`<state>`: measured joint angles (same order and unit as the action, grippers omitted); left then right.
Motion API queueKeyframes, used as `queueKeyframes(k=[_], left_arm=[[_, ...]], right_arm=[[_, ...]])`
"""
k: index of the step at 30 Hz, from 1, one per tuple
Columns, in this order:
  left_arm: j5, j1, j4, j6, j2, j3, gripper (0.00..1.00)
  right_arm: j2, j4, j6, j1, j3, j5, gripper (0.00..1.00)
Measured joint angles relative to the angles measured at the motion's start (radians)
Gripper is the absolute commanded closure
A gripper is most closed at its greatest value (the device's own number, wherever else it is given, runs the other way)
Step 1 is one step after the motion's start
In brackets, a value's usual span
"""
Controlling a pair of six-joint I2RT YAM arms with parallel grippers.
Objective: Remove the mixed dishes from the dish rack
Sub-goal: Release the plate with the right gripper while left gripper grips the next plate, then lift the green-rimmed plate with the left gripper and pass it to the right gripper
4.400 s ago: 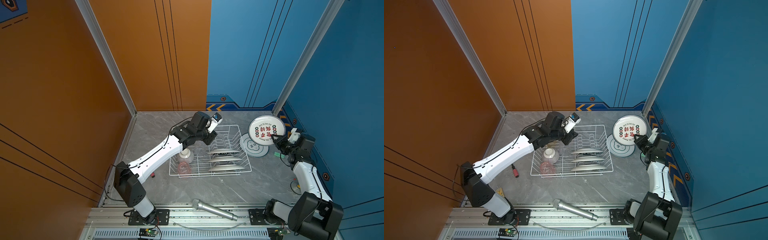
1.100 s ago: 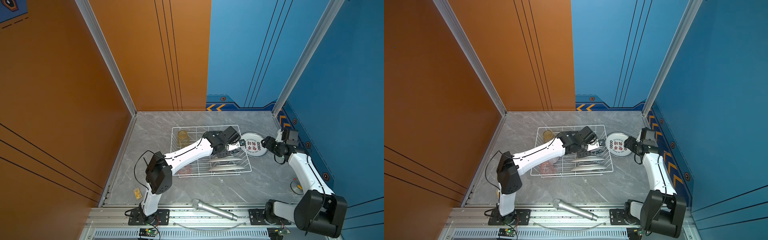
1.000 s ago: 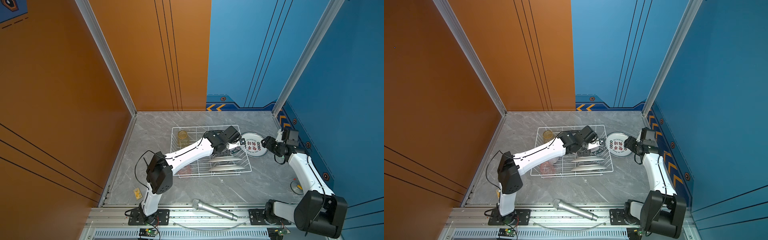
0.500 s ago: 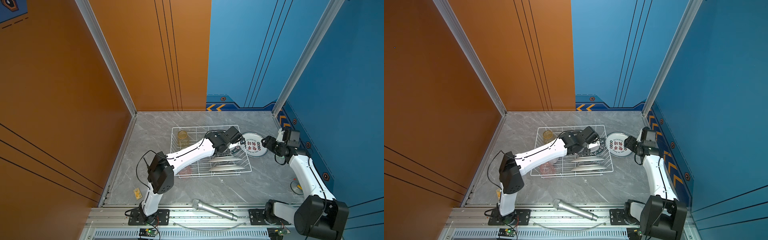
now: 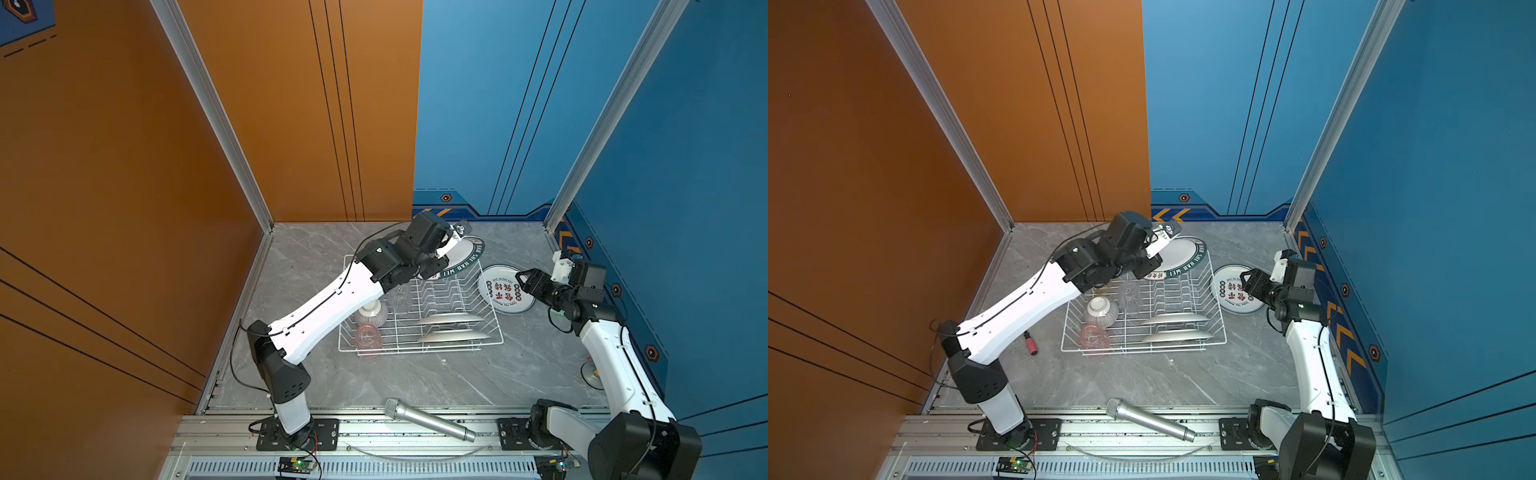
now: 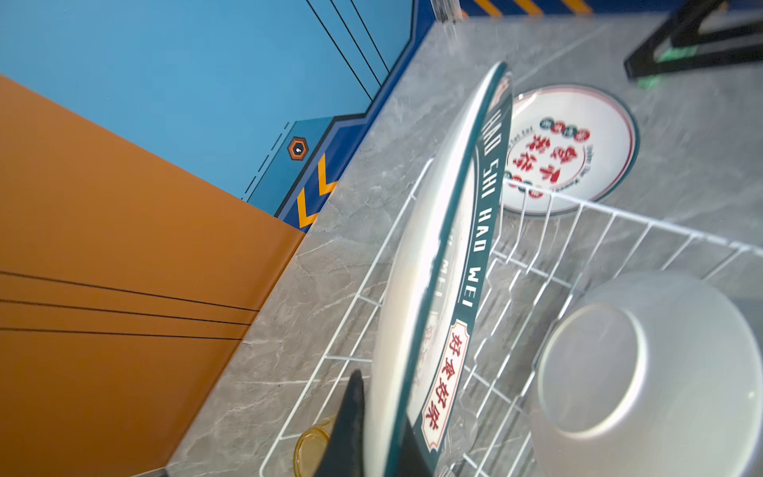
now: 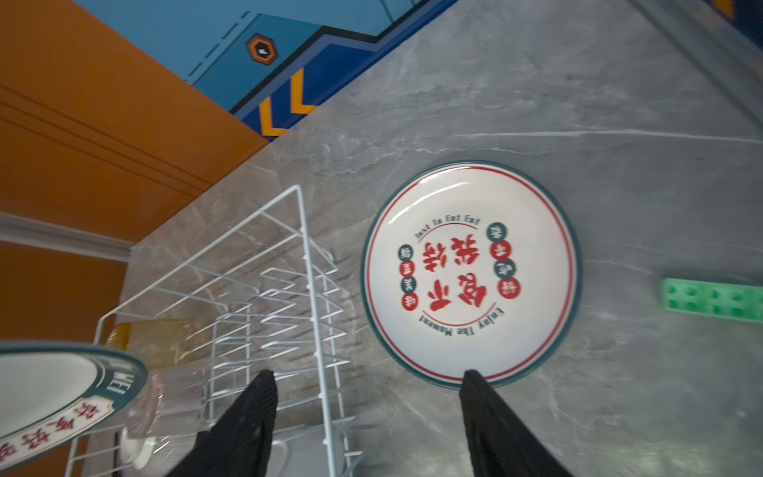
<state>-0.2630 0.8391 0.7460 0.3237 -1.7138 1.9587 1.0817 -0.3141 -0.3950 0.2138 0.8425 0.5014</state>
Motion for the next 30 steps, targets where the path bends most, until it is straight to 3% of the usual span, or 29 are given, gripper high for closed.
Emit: queueKeyframes(k=[8,13,18,20,23,27,28,30], left_arm=[[0.459,-0.250,-0.169,-0.314,0.081,-0.133,1.00],[0.669,-0.271,-0.264,-0.457,0.051,-0.196,1.00],[0.840,-0.269,-0.377,-0.570,-0.002,-0.223,1.00],[0.890,-0.269,-0.414,-0.605,-0.028,-0.224,1.00],[0.931,-0.269,-0.442,-0.635,-0.053,-0.224,1.00],[0.946,-0.267,-0.451,-0.656,-0.072,-0.225,1.00],[0.960,-0.269,-0.451,-0.669,-0.075,-0.225,0.99],[0.949,-0.269,-0.450,-0.673,-0.076,-0.225,0.84]], right_arm=[[-0.038,0.316,-0.132,-0.040,-0.076,0.367,0.31],[-0.032,0.470,-0.211,-0.110,-0.090,0.456,0.30],[-0.003,0.586,-0.270,-0.150,-0.090,0.472,0.33],[0.014,0.630,-0.298,-0.150,-0.095,0.472,0.45],[0.039,0.691,-0.344,-0.150,-0.111,0.471,0.74],[0.055,0.726,-0.376,-0.153,-0.121,0.469,1.00],[0.055,0.731,-0.368,-0.154,-0.122,0.462,1.00],[0.058,0.737,-0.365,-0.154,-0.126,0.462,1.00]])
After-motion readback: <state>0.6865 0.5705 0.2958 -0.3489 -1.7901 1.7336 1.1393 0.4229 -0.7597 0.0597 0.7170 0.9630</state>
